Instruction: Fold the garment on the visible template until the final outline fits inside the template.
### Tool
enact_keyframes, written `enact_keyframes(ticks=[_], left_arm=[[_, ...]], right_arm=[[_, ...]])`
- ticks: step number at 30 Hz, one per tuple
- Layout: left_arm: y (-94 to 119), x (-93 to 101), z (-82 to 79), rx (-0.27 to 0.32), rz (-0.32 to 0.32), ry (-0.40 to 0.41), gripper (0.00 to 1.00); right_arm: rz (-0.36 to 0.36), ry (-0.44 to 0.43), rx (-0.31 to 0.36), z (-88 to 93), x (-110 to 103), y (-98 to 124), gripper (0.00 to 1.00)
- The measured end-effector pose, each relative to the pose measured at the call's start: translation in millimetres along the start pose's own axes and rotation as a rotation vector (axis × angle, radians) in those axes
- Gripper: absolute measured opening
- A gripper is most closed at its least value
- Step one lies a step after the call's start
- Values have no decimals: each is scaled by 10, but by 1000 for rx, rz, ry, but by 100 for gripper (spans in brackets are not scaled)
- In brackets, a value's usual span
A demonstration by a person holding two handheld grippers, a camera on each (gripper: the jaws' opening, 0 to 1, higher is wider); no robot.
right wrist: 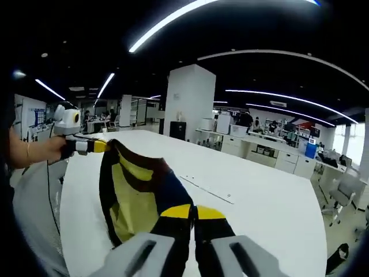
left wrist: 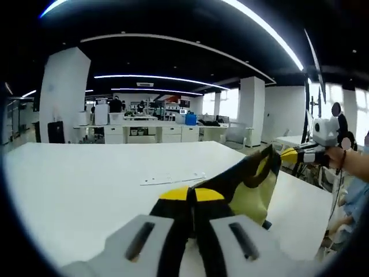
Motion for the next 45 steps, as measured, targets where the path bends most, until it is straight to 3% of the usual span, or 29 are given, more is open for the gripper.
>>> enact_keyframes(ticks=[7,8,10,11,20,26,31,37,45], left_arm=[[-363,-77,-35,0,-13,3,0],[-434,-87,-8,-8,-15,48,0],[-550,-115,36,-4,-12,57,0],[-623,-130,71,-30,-17,86,0],[-1143,-311,292,-43,-83,183,0],[-1455,-388,403,-62,-110,180,0],[-1712,-429,559,-112,-160,181,0],[-1921,-424,760,-165,-199,179,0],[-2111,-474,1018,-243,-231,145,0]], right_arm=[[77,-12,-13,-44,218,-231,0],[88,-7,-19,-43,239,-260,0],[119,3,-43,-20,295,-340,0],[119,-6,-46,-9,314,-378,0],[164,-112,-23,132,632,-799,0],[200,-183,-30,293,855,-1041,0],[215,-222,-30,405,919,-1252,0],[223,-251,-91,619,987,-1515,0],[243,-266,-158,846,1049,-1693,0]])
Point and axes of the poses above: the point that each gripper's makers call its tool centre point, and the gripper's own axes: y roughly backward along the fingers, x roughly to its right, z roughly out of its underside, the point moved 10 cm from there along y, roughly backward along the fingers, and after that the axes turned 7 degrees about -z, right-handed, at the moved point
